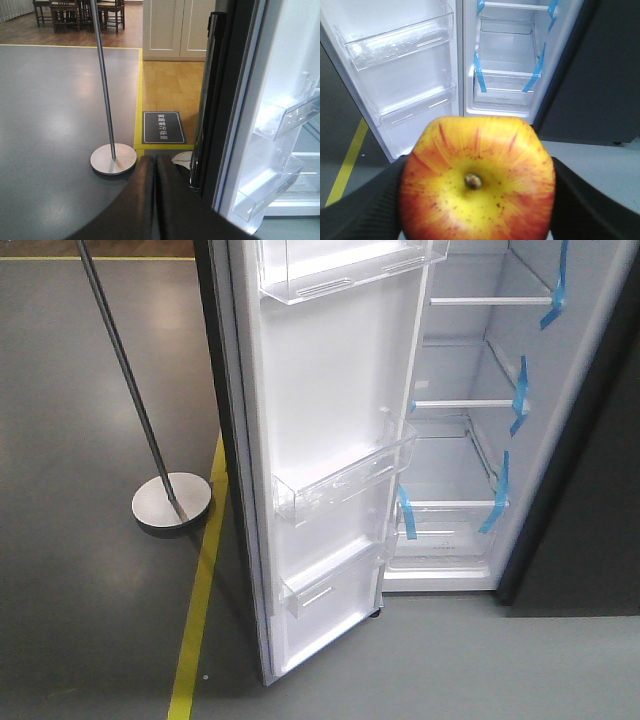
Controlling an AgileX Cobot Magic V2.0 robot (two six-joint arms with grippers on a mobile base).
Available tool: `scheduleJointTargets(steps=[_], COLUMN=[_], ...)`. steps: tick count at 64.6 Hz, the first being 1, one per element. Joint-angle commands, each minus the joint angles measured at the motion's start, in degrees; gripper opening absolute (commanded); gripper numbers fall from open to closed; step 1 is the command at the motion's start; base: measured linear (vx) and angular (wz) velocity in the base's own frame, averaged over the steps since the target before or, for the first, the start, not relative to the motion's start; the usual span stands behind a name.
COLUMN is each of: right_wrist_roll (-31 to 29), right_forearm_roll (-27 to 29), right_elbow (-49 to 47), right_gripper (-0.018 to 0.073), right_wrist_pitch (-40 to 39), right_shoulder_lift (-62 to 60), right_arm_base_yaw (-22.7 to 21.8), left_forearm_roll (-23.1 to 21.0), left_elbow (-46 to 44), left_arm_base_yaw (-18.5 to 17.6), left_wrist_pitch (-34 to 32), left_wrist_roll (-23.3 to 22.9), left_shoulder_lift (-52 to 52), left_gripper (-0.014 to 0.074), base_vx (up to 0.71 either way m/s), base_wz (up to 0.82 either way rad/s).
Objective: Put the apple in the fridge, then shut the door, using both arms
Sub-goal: 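Drive closer to the open refrigerator door holding the apple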
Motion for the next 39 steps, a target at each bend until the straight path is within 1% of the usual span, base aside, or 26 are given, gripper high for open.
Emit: scheduleJointTargets(steps=[1, 39], right_wrist_roll=[-0.1, -0.1], right_forearm_roll=[0.0, 0.0], right_elbow=[-1.6, -1.6], right_gripper=[0.0188, 0.0188], right_wrist_pitch=[-4.0, -4.0], right_shoulder_lift=[0.4, 0.4], right_arm_base_yaw=[-0.1, -0.1], left_forearm_roll=[0.2, 0.2], left_elbow=[1.2, 1.2], left_arm_base_yaw=[-0.3, -0.3], left_wrist_pitch=[-3.7, -3.7], left_wrist_roll=[-0.3, -0.3], left_shoulder_lift=[-0.8, -0.8], left_gripper=[-0.0005, -0.0005], base_vx=[0.05, 0.05], base_wz=[0.00, 0.00])
